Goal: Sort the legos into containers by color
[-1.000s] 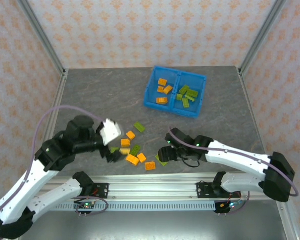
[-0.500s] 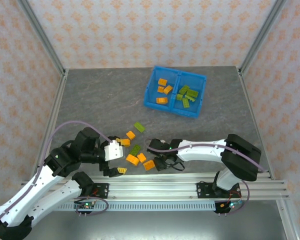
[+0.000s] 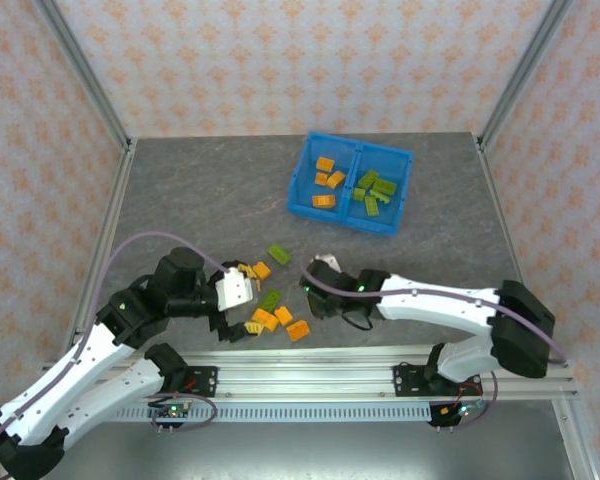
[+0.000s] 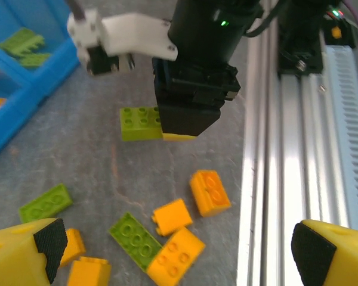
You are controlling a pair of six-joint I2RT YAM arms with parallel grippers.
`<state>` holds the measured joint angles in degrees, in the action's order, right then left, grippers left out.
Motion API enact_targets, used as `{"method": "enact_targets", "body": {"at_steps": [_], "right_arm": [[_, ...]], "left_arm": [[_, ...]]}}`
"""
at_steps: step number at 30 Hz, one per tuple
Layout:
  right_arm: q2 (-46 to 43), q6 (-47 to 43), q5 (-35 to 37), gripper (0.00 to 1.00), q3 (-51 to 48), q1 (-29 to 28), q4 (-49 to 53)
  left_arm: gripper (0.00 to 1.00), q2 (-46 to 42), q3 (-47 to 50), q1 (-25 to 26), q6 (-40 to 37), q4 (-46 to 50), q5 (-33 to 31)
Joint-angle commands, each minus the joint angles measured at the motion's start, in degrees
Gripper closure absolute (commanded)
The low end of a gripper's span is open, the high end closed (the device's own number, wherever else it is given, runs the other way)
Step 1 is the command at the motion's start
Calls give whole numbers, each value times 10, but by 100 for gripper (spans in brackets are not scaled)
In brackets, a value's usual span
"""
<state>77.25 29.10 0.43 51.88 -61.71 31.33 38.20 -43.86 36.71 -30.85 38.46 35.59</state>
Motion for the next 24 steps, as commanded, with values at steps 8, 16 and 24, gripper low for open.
{"method": "enact_targets", "body": {"at_steps": [8, 16, 24], "right_arm": [[-66, -2, -8, 71, 95, 172, -71], [1, -27, -73, 72, 179, 351, -60], [179, -32, -35, 73, 328, 428, -9]], "left_arm": [[0, 43, -63, -1, 54, -181, -93], [0, 71, -69, -1, 26, -172, -80], [0, 60, -51, -1, 33, -153, -102]]}}
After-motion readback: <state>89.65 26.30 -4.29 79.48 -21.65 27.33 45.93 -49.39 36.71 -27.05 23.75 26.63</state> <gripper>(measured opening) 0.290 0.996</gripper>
